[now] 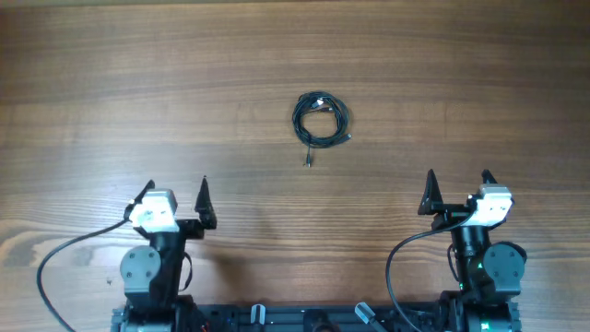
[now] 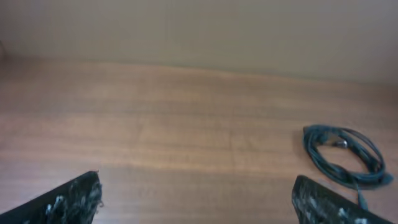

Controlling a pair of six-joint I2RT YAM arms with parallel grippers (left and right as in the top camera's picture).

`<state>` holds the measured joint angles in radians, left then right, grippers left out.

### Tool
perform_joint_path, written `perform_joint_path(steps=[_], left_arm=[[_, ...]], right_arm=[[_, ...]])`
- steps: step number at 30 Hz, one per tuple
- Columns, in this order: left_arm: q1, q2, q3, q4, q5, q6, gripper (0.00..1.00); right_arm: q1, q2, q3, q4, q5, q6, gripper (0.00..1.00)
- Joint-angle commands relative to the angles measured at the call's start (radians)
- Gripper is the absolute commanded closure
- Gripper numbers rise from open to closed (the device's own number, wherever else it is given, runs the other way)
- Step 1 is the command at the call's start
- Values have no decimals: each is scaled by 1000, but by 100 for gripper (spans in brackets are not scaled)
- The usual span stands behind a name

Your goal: Untangle cables

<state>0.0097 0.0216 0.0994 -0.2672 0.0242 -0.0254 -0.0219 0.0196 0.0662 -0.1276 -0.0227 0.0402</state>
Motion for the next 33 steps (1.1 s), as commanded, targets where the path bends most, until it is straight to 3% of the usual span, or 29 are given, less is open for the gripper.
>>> perform_joint_path(steps=[1,6,15,20,26,33], left_arm=[[7,5,175,-154,25,-43,0],[7,36,376,-257,39,-126,0],[7,192,684,-349,83,-86,0],[7,425,982,-511,49,22,0],[7,751,1328,-753,42,23,0],[7,1004,1405,-761,64,22,0]], right_arm=[[-6,-15,-6,3,-9,12,0],[-6,-15,-6,3,-9,12,0],[-6,-15,-6,3,-8,12,0],[-6,-15,-6,3,-9,12,0],[-6,-15,-6,3,-9,12,0],[-6,-15,-6,3,-9,13,0]])
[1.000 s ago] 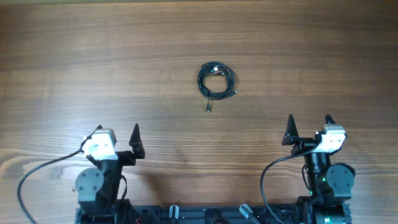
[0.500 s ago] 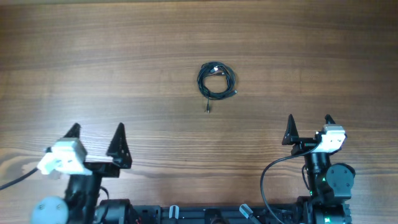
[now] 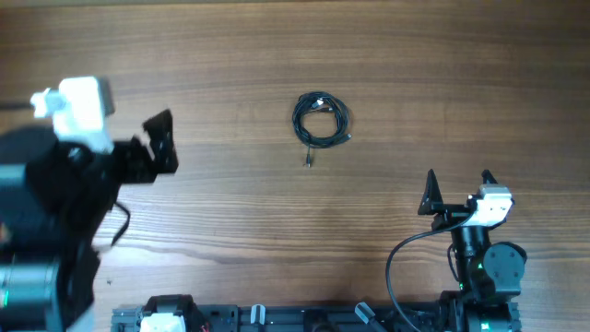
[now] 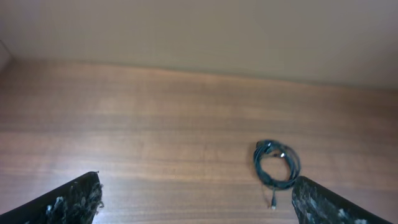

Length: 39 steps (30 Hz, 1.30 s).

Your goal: Untangle cables

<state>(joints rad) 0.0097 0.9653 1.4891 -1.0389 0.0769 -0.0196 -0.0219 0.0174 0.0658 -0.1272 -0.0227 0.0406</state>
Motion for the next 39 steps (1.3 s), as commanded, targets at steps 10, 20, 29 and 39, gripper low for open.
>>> perform_joint_path(steps=[10,20,29,39], left_arm=[[7,62,15,64,9,16,0],[7,27,14,55,21,16,0],[7,28,14,109,38,16,0],[7,30,14,177,39,96,0]], right_arm=[[-6,-13,-6,2,-9,12,0],[-6,-13,-6,3,-5,13,0],[-6,-13,-6,15,-47,195,0],[-6,-13,126,-13,-155,278,0]])
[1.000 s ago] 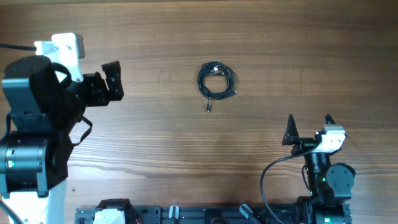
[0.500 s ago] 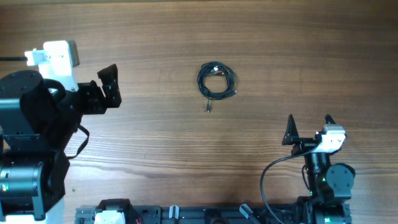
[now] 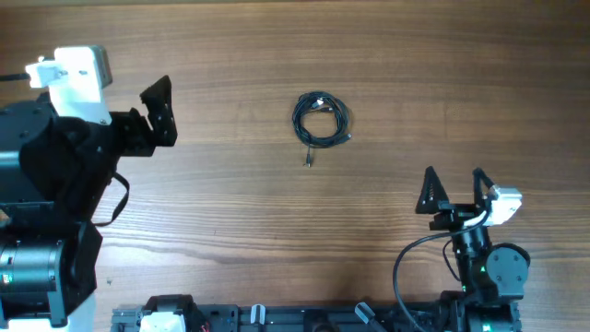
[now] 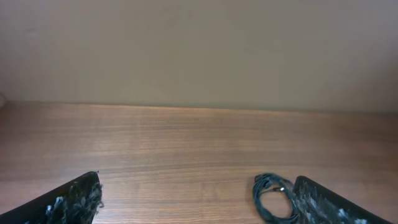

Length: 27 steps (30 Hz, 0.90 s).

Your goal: Untangle cables

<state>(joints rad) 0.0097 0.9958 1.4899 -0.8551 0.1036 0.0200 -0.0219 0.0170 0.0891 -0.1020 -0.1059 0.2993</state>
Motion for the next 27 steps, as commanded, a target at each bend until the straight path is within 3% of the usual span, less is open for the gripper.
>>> perform_joint_path(steps=[1,9,14,18,22,23,24,25,26,27], left_arm=[[7,1,14,-20,12,56,0],[7,3,14,-67,13,55,0],[7,8,14,-81,67,55,0],[7,8,14,-85,84,55,0],[7,8,14,-96,112,55,3],[7,8,14,-97,123,55,8],[7,10,14,-96,129,55,22],[7,13,14,-96,132,55,50],[7,14,14,-96,132,55,64],[7,16,14,-96,132,55,65]], right_arm=[[-6,-12,154,-89,-71,14,0],[-6,65,523,-282,-76,-101,0],[-6,298,808,-471,-76,-104,0],[-6,510,1040,-650,-88,-188,0],[-6,663,1158,-719,-124,-291,0],[-6,703,1176,-718,-156,-327,0],[-6,729,1184,-714,-158,-335,0],[-6,744,1186,-708,-158,-341,0],[-6,761,1186,-705,-158,-352,0],[-6,775,1186,-698,-153,-355,0]])
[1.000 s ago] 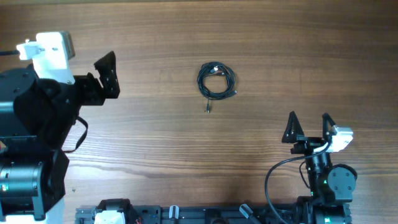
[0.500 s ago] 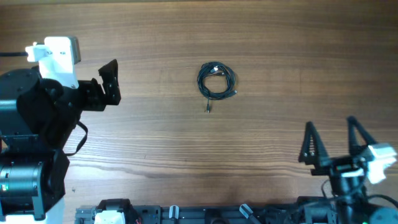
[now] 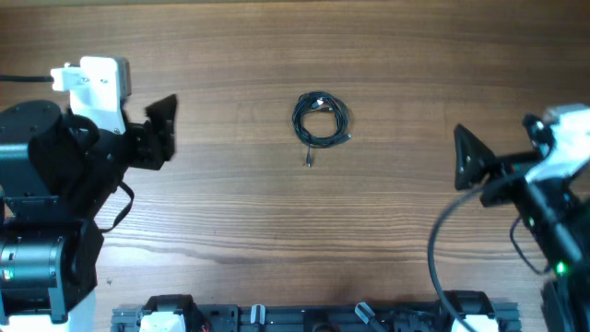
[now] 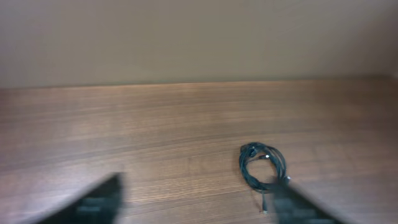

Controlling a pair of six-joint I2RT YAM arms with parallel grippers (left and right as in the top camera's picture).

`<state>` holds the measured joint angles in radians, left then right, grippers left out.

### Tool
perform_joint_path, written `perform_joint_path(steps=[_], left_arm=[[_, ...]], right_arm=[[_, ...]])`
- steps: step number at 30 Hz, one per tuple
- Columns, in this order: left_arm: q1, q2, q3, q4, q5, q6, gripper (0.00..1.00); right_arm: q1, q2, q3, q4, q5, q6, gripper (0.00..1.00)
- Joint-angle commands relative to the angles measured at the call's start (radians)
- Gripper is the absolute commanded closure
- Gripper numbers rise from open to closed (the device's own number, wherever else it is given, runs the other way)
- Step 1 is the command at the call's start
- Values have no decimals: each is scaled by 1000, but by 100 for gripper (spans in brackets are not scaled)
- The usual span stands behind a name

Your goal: Untangle cables

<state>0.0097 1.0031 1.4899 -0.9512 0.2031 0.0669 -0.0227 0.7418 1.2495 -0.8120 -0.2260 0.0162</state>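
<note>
A thin black cable (image 3: 321,120) lies in a small tangled coil on the wooden table (image 3: 277,212), with one loose end pointing toward the front. The left wrist view shows the same coiled cable (image 4: 263,167) ahead and to the right. My left gripper (image 4: 196,205) is raised at the far left, open, its blurred fingers (image 4: 93,202) wide apart and well short of the coil. The right gripper (image 3: 498,143) is raised at the far right, open and holding nothing, with one dark finger (image 3: 470,159) toward the cable.
The left arm's bulky base and cabling (image 3: 46,231) fill the near left corner. The right arm's base and its looping wire (image 3: 544,258) fill the near right. A beige wall (image 4: 199,37) stands behind the table's far edge.
The right arm has gone from low at the front edge to raised and further back at the far right. My left gripper has shifted slightly, and the coil now sits higher in its view.
Both arms first sat low at the front edge with open grippers, the coil untouched in the middle. Then the left arm stood raised at the far left, facing the coil. Now the right arm is raised too. The cable has not moved.
</note>
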Motion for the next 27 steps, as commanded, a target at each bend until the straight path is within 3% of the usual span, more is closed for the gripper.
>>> perform_joint_path(steps=[1,2,3,7,8,9,10,11,12,16,24,27], left_arm=[[7,15,14,0,33,7,44],[7,21,14,0,38,4,13],[7,31,14,0,51,5,0],[7,86,14,11,112,6,0],[7,97,14,13,115,5,0],[7,110,14,13,115,5,0],[7,117,14,11,115,5,0],[7,126,14,9,115,6,0],[7,130,14,12,114,9,0],[7,130,14,74,114,9,0],[7,155,14,483,74,8,0],[7,188,14,576,-7,4,0]], right_arm=[[-5,63,26,14,-31,-73,0],[-5,76,26,10,-31,-85,0],[-5,85,26,9,-33,-151,1],[-5,113,26,128,-34,-222,0],[-5,122,26,154,-34,-225,5],[-5,134,26,161,-25,-235,53],[-5,147,26,158,-3,-220,75],[-5,168,26,146,20,-202,59],[-5,193,26,138,24,-200,1],[-5,282,26,186,104,-190,0],[-5,436,28,695,404,-11,0],[-5,453,43,751,440,-136,0]])
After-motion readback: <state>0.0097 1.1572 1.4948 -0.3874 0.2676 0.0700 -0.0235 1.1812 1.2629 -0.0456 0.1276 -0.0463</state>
